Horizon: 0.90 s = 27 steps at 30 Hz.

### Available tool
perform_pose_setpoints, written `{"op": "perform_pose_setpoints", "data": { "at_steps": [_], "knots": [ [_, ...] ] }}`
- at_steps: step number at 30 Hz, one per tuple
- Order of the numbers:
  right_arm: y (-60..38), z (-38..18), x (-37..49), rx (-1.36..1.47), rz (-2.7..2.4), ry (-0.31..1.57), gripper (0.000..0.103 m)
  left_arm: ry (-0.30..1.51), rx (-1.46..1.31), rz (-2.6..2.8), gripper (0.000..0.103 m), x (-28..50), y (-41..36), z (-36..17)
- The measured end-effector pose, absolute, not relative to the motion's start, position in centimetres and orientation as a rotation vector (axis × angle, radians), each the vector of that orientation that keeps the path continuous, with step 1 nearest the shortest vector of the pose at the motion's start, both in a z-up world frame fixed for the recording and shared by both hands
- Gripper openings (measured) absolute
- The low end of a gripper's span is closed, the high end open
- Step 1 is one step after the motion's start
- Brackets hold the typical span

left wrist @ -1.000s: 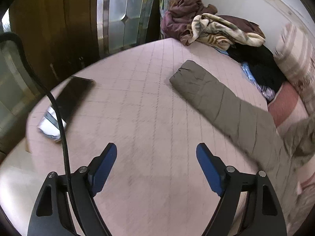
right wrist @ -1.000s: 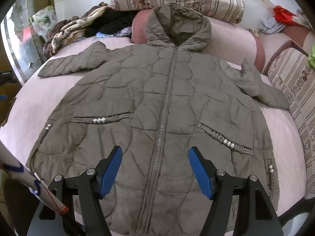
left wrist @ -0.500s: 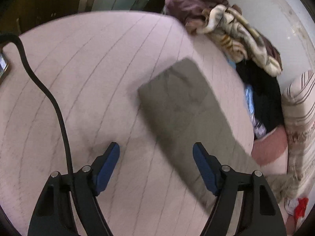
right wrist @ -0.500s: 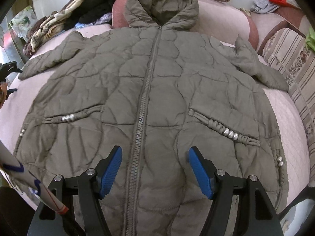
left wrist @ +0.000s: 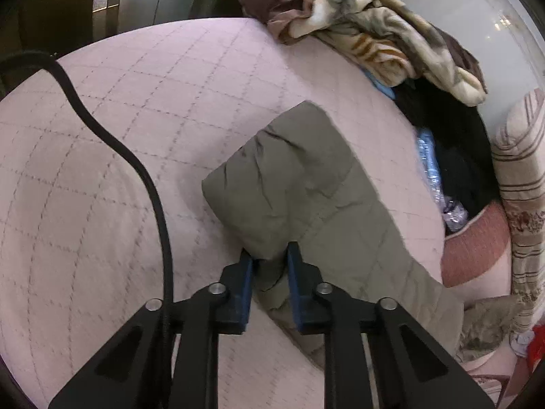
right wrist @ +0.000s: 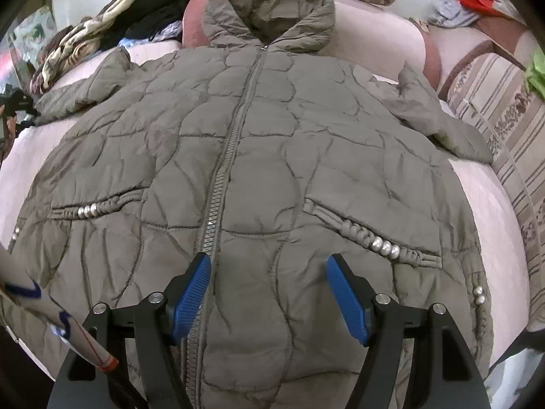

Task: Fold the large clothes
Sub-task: 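Lift the sleeve with the left tool and fold it across the jacket body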

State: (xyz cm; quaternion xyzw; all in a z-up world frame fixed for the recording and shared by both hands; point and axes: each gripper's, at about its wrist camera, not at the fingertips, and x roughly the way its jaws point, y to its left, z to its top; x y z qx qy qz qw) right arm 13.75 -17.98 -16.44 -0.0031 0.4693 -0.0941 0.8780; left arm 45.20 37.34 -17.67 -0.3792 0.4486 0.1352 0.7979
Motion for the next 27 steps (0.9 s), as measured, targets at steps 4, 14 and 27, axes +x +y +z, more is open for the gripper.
{"op": "perform_pose_setpoints", "data": {
  "at_steps": [4, 14, 27],
  "knots": [
    [-18.7, -16.1, 13.4, 0.023, -0.202, 0.967, 0.075, 0.921, -0.798, 0.213, 0.012, 44.7, 35.1, -14.4],
    [-19.8, -13.8, 10.8, 0.078, -0.197, 0.903, 0.075, 0.855, -0.586, -0.196, 0.011, 41.0, 19.0, -3.4],
    [-23.3, -11.4, 5.9, 0.175, -0.255, 0.841, 0.075, 0.958, -0.207, -0.447, 0.014, 27.9, -1.7, -7.3]
  ]
}}
